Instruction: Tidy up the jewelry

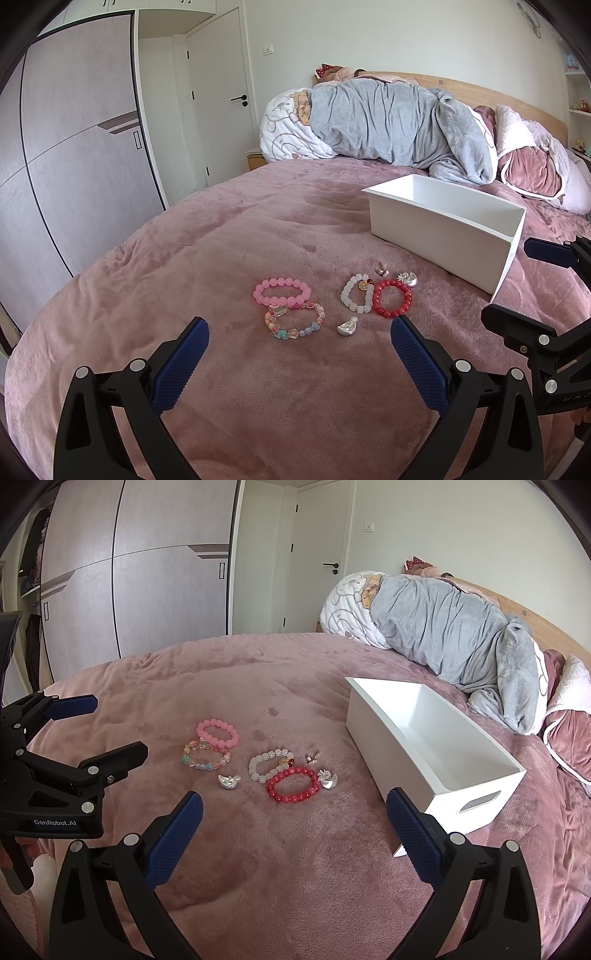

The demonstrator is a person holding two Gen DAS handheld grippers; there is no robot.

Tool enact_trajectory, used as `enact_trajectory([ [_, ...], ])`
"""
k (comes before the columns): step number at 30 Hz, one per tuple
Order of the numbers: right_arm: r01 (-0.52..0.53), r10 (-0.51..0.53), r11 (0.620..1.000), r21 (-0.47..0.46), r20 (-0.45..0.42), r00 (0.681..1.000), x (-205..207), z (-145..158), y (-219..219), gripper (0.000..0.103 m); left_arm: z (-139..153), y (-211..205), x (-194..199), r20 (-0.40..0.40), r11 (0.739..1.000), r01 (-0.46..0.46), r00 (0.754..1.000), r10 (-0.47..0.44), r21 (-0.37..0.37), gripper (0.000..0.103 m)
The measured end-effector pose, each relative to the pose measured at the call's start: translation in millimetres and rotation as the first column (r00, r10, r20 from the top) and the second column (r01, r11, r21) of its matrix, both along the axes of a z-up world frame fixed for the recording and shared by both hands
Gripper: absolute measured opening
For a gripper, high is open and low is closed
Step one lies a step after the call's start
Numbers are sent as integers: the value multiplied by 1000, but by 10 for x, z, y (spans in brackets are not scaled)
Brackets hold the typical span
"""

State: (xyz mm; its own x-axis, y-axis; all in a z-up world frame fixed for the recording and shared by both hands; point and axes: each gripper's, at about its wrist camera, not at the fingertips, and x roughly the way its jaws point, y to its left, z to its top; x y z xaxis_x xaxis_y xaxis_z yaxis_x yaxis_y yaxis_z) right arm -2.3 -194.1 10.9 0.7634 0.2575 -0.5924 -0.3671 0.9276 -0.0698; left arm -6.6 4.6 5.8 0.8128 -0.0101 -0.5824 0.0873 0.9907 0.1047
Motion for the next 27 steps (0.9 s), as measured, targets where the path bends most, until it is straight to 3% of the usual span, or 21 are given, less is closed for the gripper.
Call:
enact_trajectory([
  [27, -6, 6, 999, -34, 0, 1000, 32, -49, 45, 98, -52, 6, -1, 2, 1000, 5, 1000, -5, -5, 100],
])
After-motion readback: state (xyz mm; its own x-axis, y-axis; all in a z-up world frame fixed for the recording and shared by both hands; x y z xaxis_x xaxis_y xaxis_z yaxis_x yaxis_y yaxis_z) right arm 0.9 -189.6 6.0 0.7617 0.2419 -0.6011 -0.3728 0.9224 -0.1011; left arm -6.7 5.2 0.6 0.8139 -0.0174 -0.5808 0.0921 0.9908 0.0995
